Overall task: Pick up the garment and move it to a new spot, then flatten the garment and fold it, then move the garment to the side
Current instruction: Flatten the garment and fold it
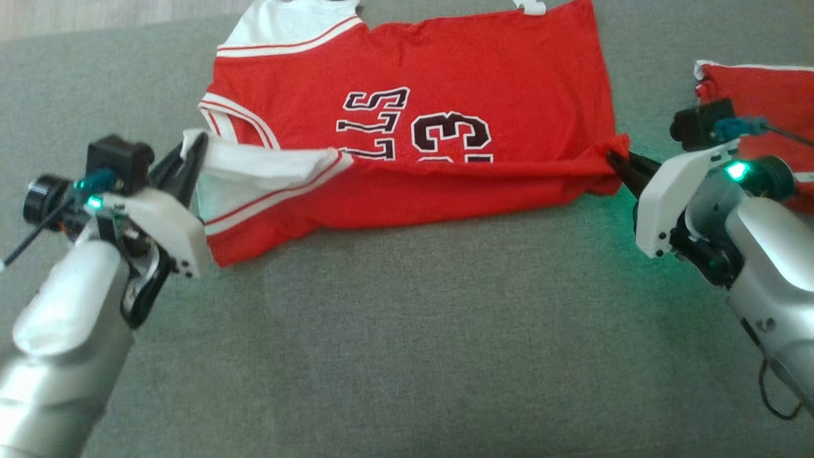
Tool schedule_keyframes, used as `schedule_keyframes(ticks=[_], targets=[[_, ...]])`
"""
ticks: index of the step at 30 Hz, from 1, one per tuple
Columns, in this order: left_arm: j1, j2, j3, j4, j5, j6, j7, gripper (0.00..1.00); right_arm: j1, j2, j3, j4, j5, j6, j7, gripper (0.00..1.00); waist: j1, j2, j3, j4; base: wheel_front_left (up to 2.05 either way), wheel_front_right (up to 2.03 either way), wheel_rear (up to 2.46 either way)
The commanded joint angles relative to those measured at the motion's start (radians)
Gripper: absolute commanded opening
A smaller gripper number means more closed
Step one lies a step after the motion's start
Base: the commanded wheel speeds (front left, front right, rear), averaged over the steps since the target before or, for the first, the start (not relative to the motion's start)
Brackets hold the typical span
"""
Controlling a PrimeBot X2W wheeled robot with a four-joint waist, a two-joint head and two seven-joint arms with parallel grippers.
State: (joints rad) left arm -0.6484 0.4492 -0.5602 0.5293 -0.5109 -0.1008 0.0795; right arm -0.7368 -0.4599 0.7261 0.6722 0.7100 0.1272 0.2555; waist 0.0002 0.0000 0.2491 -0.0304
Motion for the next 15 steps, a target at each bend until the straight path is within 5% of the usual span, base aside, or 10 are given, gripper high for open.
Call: schedule_keyframes(ticks=[1, 11, 12, 13, 15], targets=[[-0.075, 0.034, 0.023, 0.005, 0.013, -0.006, 0.000, 0.00, -0.027, -0.001, 0.012, -0.006, 0.004, 0.003, -0.004, 0.00, -0.0002, 0.0000, 0.013, -0.002, 0.00, 0.00, 0.00], [-0.205, 0.016, -0.055, 0.153, 0.029, -0.026, -0.017, 0.00, -0.117, 0.039, 0.063, 0.082, 0.020, 0.003, -0.065, 0.00, -0.0002, 0.0000, 0.051, -0.010, 0.00, 0.00, 0.00], [-0.217, 0.012, -0.058, 0.164, 0.030, -0.027, -0.030, 0.19, -0.128, 0.044, 0.061, 0.092, 0.021, 0.003, -0.084, 0.00, -0.0002, 0.0000, 0.055, -0.010, 0.00, 0.00, 0.00], [-0.241, 0.000, -0.055, 0.183, 0.032, -0.025, -0.073, 1.00, -0.151, 0.052, 0.054, 0.122, 0.013, 0.003, -0.129, 1.00, -0.0002, 0.0000, 0.060, -0.008, 0.00, 0.00, 0.00], [-0.262, -0.018, -0.040, 0.195, 0.027, -0.018, -0.136, 1.00, -0.169, 0.064, 0.048, 0.148, 0.014, 0.003, -0.164, 1.00, -0.0002, 0.0000, 0.060, -0.006, 0.00, 0.00, 0.00]])
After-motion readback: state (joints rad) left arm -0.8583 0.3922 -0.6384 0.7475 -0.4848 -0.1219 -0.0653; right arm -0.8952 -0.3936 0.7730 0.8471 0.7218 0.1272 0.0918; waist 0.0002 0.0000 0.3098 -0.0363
